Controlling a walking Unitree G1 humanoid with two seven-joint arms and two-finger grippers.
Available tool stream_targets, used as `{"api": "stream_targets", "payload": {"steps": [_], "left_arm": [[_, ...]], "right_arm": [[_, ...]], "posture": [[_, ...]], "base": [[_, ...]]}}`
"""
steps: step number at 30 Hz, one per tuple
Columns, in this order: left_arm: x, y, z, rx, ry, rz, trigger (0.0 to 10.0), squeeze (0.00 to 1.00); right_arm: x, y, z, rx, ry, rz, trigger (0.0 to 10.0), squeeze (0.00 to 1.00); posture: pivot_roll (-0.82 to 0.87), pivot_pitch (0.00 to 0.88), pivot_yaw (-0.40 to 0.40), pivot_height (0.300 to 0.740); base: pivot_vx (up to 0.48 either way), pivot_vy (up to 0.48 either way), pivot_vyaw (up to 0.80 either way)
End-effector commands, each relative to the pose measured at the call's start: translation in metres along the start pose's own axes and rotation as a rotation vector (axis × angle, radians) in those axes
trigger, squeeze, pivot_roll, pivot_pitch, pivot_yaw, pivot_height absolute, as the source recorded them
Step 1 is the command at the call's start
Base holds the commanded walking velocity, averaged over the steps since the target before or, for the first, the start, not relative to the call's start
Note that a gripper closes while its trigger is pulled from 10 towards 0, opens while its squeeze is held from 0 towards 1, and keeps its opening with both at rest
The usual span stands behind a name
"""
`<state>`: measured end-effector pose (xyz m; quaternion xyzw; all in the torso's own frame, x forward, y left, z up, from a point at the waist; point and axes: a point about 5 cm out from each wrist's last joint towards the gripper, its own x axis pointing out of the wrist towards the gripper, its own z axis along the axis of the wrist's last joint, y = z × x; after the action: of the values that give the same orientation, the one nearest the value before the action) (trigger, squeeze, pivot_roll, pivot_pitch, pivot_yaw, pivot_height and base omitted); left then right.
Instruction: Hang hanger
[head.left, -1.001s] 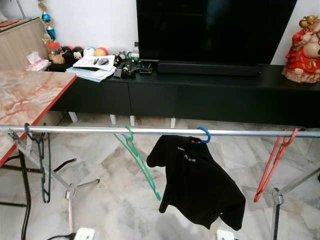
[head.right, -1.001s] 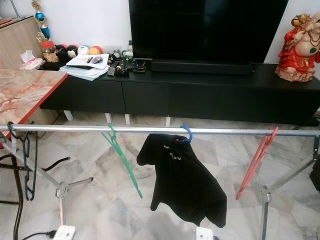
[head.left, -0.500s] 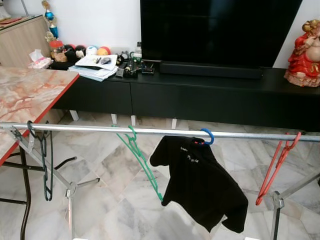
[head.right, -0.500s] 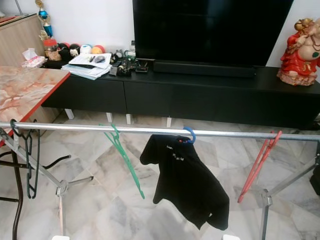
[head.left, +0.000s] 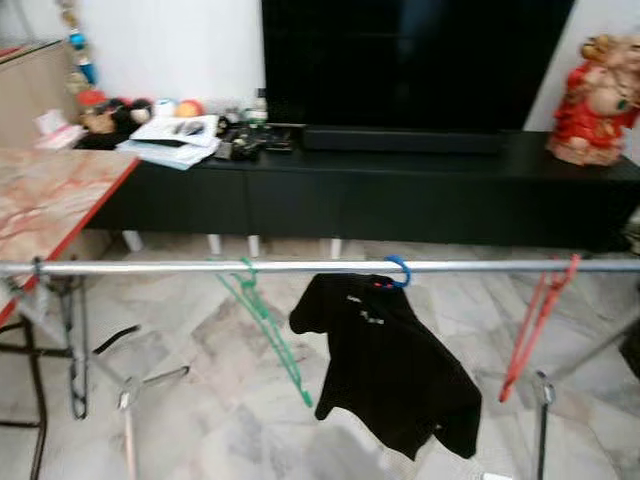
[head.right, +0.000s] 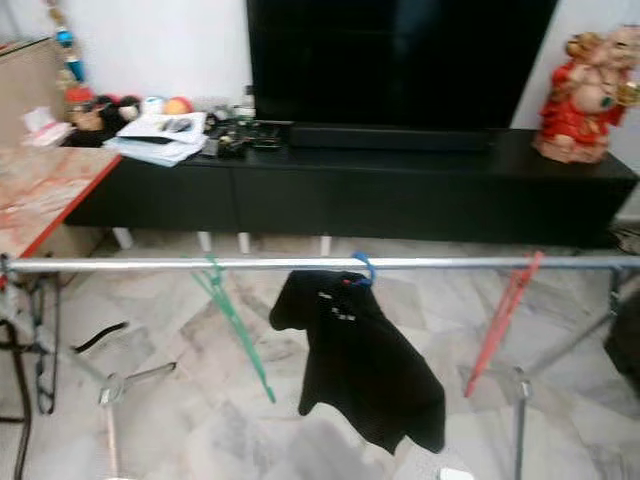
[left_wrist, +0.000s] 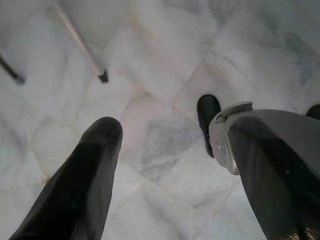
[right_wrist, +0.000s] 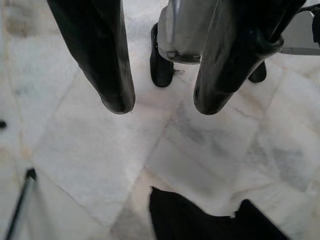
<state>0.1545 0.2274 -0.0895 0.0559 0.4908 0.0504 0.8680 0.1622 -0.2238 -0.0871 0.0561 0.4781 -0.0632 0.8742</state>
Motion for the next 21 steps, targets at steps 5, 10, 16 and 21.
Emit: {"api": "stream_targets", "payload": {"steps": [5, 10, 16, 21], "left_arm": [[-0.0007, 0.0013, -0.0049, 0.033, 0.027, -0.011, 10.0, 0.0], [-0.0005, -0.0007, -0.0046, 0.086, 0.032, -0.035, 10.0, 0.0], [-0.0008, -0.0004, -0.0065, 0.067, 0.042, -0.031, 10.0, 0.0], [-0.0007, -0.0001, -0.0063, 0.079, 0.044, -0.03, 10.0, 0.0]], "right_arm": [[-0.0006, -0.0021, -0.002, 0.008, 0.008, -0.005, 10.0, 0.0], [-0.0006, -0.0023, -0.0019, 0.01, 0.008, -0.004, 10.0, 0.0], [-0.0007, -0.0029, -0.0014, 0.005, 0.007, -0.004, 10.0, 0.0], [-0.0008, -0.0034, -0.0014, 0.003, 0.008, -0.005, 10.0, 0.0]], "posture": [[0.1, 0.0, 0.001, 0.74], [0.1, 0.0, -0.001, 0.74], [0.1, 0.0, 0.0, 0.74], [0.1, 0.0, -0.001, 0.74]], "base": [[0.0, 0.0, -0.78], [0.0, 0.0, -0.78], [0.0, -0.32, -0.78], [0.0, 0.0, -0.78]]}}
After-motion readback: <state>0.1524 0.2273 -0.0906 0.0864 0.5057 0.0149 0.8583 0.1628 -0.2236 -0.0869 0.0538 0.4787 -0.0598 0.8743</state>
